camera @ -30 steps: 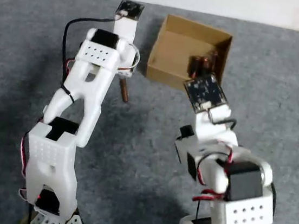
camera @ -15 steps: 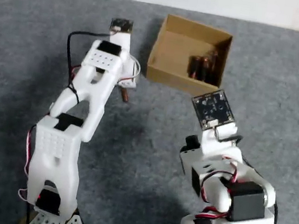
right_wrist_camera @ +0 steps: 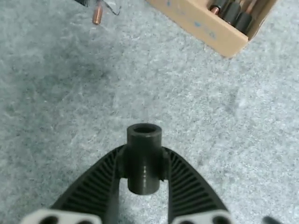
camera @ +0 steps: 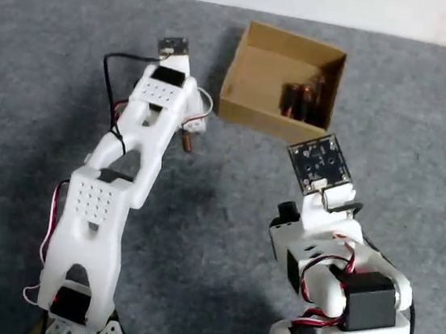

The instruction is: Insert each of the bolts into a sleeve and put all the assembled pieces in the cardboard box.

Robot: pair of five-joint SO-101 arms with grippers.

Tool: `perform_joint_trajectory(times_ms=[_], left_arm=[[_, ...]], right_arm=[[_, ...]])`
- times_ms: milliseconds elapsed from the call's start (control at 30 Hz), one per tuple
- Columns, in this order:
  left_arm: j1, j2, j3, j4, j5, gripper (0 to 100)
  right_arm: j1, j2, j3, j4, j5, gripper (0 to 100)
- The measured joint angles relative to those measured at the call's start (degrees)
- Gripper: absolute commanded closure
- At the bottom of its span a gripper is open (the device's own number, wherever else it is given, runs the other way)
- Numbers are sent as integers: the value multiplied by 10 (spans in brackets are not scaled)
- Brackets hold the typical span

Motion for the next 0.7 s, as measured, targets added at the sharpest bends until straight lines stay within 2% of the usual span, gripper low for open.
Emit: perform_joint_trajectory(times_ms=[133, 200, 267, 300, 333, 533, 700], left_arm=[[-9, 45, -62, 1, 7, 795], [-9, 63, -95, 18, 7, 866], [-9, 80, -133, 42, 8, 980], [-9, 89, -154, 51, 9, 1000], [-9, 96, -171, 55, 9, 978], [-6, 129, -237, 92, 10, 996], [11, 139, -335, 229, 7, 996]], right_arm=[[0, 0, 0, 0, 0, 993], [0, 0, 0, 0, 0, 993], [0, 0, 0, 0, 0, 993], [0, 0, 0, 0, 0, 993], [0, 0, 0, 0, 0, 993], [0, 0, 30, -18, 0, 993], [0, -2, 67, -69, 0, 993]])
